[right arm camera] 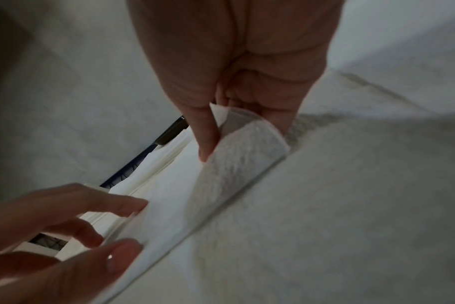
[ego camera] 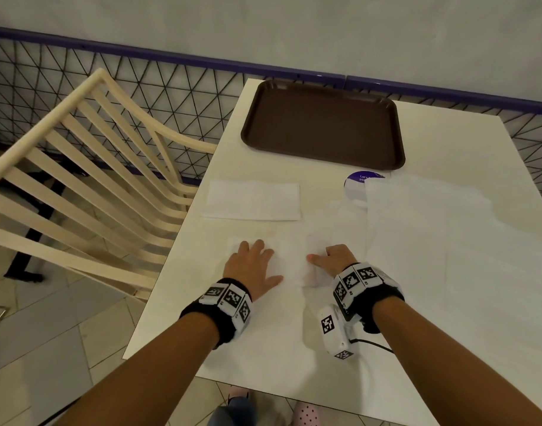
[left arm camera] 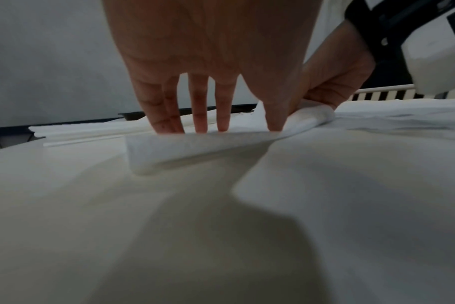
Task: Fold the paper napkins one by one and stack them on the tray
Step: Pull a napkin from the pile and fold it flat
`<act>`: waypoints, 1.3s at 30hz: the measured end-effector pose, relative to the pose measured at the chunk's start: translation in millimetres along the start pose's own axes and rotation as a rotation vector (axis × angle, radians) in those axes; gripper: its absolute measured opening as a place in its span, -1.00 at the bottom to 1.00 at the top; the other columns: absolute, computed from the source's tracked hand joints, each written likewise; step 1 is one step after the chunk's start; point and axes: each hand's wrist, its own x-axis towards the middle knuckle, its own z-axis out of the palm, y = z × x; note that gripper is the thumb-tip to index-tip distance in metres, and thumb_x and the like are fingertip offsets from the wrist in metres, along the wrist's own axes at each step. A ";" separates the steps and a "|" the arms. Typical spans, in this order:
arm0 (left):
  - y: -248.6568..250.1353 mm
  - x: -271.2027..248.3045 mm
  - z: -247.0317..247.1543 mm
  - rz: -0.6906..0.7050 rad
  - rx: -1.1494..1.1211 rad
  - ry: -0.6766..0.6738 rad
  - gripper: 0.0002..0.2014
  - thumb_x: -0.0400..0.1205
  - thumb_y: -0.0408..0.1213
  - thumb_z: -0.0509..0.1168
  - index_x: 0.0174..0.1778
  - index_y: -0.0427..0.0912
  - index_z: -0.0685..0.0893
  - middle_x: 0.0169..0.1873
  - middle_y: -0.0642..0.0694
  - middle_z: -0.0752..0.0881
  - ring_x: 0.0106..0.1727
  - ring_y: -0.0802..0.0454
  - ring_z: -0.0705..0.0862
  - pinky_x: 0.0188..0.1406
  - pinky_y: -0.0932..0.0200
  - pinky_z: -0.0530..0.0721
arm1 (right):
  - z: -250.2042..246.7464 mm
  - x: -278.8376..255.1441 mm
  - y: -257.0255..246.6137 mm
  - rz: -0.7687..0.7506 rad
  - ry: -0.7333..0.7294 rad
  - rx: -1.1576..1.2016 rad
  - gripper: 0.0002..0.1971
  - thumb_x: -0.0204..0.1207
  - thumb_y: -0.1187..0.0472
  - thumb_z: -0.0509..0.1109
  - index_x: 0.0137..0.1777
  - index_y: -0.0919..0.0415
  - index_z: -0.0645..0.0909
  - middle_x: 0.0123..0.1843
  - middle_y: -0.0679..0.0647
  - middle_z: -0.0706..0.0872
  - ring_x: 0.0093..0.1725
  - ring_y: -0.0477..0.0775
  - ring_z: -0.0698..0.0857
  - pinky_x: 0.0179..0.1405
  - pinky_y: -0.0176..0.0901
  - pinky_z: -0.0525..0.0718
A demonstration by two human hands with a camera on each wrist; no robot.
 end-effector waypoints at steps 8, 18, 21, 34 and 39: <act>5.3 -7.6 5.8 -0.030 0.034 0.039 -0.31 0.61 0.25 0.04 0.59 -0.05 0.16 0.55 -0.02 0.19 0.49 -0.09 0.26 0.39 0.09 0.41 | 6.0 -28.5 6.0 -0.285 0.237 -0.130 -0.49 0.62 0.20 0.26 0.53 0.29 0.28 0.46 0.28 0.43 0.45 0.23 0.45 0.41 -0.11 0.41; 8.9 -9.8 6.1 -0.039 0.041 0.071 -0.31 0.60 0.26 0.04 0.59 -0.02 0.18 0.56 0.02 0.19 0.50 -0.04 0.26 0.35 0.11 0.45 | 64.4 -72.2 30.8 -0.560 -0.010 -0.844 -0.47 0.73 0.24 -0.16 0.64 0.35 -0.19 0.69 0.19 -0.23 0.69 0.11 -0.21 0.65 -0.06 -0.26; 9.5 -9.9 5.3 -0.045 0.043 0.053 -0.31 0.61 0.26 0.04 0.59 -0.02 0.16 0.56 0.03 0.17 0.52 -0.04 0.24 0.36 0.11 0.45 | 50.0 -71.1 40.5 -0.471 -0.058 -0.837 -0.47 0.73 0.25 -0.18 0.64 0.35 -0.21 0.69 0.18 -0.27 0.69 0.09 -0.22 0.66 -0.08 -0.21; 62.1 -33.3 26.2 0.248 0.174 0.072 -0.48 0.76 -0.05 -0.10 0.64 -0.09 0.03 0.62 -0.04 0.10 0.57 -0.10 0.16 0.51 0.05 0.25 | 19.9 -72.9 53.3 -0.427 -0.045 -0.989 -0.46 0.73 0.22 -0.16 0.65 0.33 -0.20 0.69 0.21 -0.23 0.69 0.13 -0.15 0.66 -0.01 -0.21; 56.3 -45.2 33.7 0.114 0.188 0.083 -0.51 0.73 -0.13 0.04 0.58 -0.19 0.25 0.51 -0.10 0.33 0.45 -0.14 0.38 0.33 0.09 0.49 | 15.9 -74.0 52.0 -0.450 -0.039 -1.038 -0.44 0.70 0.26 -0.11 0.65 0.33 -0.16 0.70 0.20 -0.18 0.69 0.12 -0.11 0.66 0.01 -0.18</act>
